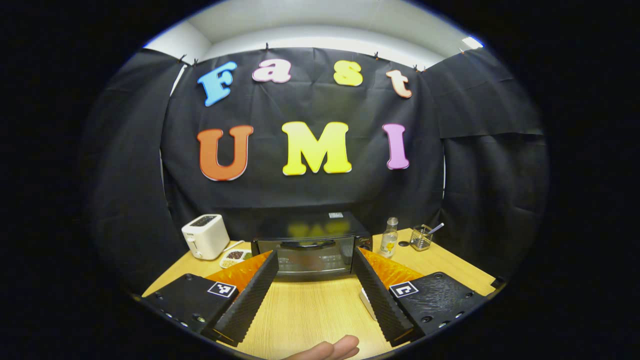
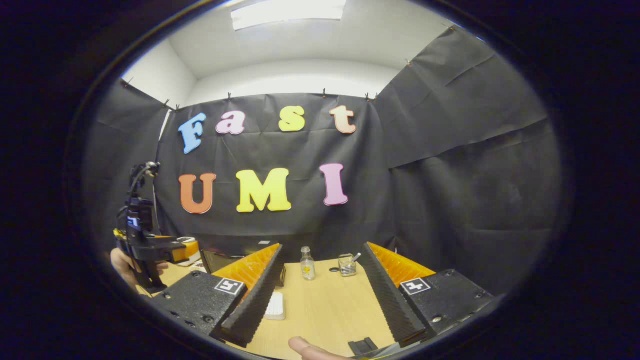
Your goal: Open the electric oven with the left hand, put the food in, and close the electric oven.
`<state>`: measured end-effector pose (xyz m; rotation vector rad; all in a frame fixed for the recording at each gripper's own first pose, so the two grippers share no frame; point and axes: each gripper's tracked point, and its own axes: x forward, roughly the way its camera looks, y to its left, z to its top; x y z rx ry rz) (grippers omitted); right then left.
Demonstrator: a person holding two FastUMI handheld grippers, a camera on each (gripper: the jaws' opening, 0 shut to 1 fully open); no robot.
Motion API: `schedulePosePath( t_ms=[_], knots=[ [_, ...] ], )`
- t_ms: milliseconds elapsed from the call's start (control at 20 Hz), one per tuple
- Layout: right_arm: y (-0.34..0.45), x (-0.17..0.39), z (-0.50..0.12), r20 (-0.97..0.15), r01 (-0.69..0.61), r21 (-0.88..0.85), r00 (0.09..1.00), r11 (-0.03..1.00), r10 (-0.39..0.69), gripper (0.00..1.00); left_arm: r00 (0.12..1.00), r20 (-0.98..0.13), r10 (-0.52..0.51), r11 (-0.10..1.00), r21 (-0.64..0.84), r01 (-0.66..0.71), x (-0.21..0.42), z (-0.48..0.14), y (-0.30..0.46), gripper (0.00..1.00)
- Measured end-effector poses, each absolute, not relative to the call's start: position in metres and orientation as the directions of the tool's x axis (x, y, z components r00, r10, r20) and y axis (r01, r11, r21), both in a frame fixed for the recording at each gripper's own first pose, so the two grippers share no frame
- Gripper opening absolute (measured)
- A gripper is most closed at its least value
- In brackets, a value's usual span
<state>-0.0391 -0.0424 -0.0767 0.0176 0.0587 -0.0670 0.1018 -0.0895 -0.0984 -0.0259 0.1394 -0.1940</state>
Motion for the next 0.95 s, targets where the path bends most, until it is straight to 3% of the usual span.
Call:
schedulePosePath(
  t_ms=[250, 300, 350, 650, 950],
  knots=[
    [-0.054, -0.069, -0.073, -0.075, 0.078, -0.009, 0.994, 0.997, -0.078, 0.98, 0.982, -0.079, -0.170, 0.985, -0.027, 0.168, 0.005, -0.065, -0.083, 0.96],
    [-0.055, -0.072, -0.068, -0.067, 0.078, -0.018, 0.995, 0.997, -0.079, 0.98, 0.983, -0.071, -0.170, 0.985, -0.043, 0.167, -0.009, -0.063, -0.080, 0.89],
    [-0.055, -0.075, -0.067, -0.061, 0.078, -0.023, 0.995, 0.997, -0.079, 0.98, 0.985, -0.059, -0.163, 0.985, -0.060, 0.159, -0.020, -0.060, -0.076, 0.95],
    [-0.034, -0.080, -0.080, -0.069, 0.028, 0.013, 0.997, 1.000, -0.027, 0.96, 0.989, -0.044, -0.140, 0.986, -0.092, 0.135, -0.049, -0.063, -0.051, 0.95],
    [-0.033, -0.075, -0.085, -0.074, 0.052, 0.023, 0.996, 0.998, -0.050, 0.98, 0.985, -0.014, -0.172, 0.979, -0.113, 0.169, -0.068, -0.062, -0.042, 0.95]
  ],
)
